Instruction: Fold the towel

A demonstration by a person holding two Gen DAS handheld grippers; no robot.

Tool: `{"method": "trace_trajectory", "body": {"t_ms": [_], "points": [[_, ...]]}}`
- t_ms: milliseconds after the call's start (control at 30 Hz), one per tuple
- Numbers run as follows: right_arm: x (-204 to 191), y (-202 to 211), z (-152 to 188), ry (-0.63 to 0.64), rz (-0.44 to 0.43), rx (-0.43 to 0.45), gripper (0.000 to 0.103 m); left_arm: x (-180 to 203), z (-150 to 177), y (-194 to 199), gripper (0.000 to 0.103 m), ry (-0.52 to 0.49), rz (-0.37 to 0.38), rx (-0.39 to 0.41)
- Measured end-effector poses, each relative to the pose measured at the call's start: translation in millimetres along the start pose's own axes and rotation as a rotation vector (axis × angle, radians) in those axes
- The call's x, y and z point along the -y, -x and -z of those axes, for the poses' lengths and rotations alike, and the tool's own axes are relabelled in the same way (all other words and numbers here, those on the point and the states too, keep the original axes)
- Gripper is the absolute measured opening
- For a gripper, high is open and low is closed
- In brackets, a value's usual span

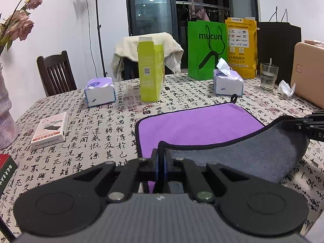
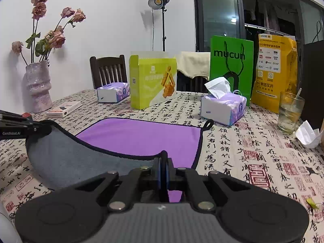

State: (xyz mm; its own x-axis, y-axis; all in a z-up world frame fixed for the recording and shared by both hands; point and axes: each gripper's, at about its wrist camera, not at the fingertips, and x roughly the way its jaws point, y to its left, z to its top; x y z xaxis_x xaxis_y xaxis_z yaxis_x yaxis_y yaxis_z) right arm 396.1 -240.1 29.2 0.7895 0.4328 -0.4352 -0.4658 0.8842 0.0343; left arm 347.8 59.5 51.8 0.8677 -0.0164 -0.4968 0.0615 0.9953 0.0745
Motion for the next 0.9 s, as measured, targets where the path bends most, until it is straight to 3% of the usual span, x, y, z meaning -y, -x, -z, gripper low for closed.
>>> {"method": "trace_trajectory", "body": {"t_ms": [567,900], "points": [[14,-13,-31,-0.002,-0.003,0.026,0.005,-12,-29,-14,0.006,0.036,-0.008,0.009],[28,-26,-66,-0.005,-0.013,0.048,0.005,-19,-48,-27,0.006,0.023,-0.021,0.023]]}}
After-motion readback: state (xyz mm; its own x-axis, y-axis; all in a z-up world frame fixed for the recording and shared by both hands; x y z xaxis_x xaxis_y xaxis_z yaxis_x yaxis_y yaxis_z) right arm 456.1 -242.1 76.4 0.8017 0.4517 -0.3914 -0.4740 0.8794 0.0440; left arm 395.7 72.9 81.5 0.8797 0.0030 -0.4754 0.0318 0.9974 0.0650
